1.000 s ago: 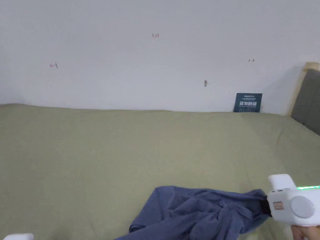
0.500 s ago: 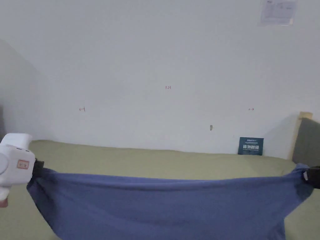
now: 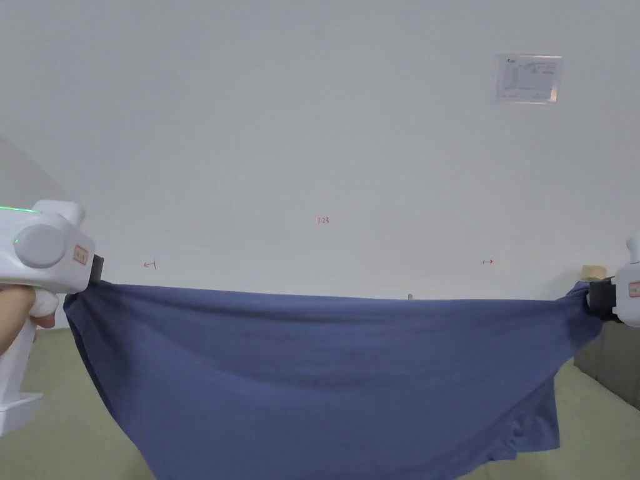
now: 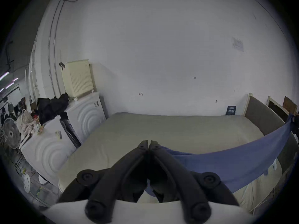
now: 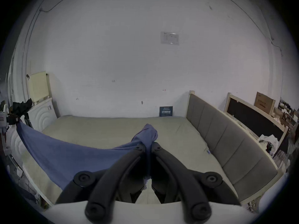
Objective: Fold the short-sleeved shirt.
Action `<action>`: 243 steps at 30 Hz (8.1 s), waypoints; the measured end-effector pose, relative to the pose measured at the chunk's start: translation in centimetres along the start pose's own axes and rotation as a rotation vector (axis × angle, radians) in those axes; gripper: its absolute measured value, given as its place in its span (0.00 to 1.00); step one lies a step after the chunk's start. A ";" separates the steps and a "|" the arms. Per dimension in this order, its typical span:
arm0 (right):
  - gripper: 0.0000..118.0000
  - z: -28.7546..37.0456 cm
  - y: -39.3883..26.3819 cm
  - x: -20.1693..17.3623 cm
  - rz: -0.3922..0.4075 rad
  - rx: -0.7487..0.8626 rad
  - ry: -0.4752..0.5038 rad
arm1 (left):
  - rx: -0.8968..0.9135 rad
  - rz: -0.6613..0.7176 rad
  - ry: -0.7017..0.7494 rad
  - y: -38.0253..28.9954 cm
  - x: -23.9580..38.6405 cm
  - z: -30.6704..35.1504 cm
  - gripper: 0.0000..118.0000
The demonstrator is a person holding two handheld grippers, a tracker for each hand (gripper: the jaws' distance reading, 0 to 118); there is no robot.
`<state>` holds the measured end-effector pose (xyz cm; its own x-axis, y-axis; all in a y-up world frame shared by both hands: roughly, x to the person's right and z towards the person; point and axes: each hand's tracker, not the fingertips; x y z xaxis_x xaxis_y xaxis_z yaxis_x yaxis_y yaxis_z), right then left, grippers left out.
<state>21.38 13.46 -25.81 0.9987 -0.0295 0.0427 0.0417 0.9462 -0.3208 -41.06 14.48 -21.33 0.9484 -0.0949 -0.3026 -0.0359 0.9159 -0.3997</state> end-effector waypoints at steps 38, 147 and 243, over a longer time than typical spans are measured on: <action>0.04 -17.1 -15.4 -0.9 0.063 -0.251 -0.077 | -0.222 -0.098 -0.006 -13.4 7.7 -18.6 0.00; 0.00 0.0 -9.4 -3.8 0.168 -0.103 0.141 | -0.190 -0.001 -0.317 -18.5 4.4 1.8 0.01; 0.00 7.6 -40.8 -0.1 0.077 -0.420 0.120 | -0.467 -0.069 -0.228 -39.2 3.1 1.9 0.01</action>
<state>19.32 -22.66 -5.54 0.9948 -0.0243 -0.0984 -0.0490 0.7348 -0.6766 -36.09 -20.99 -4.97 0.9961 -0.0135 -0.0867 -0.0585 0.6340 -0.7711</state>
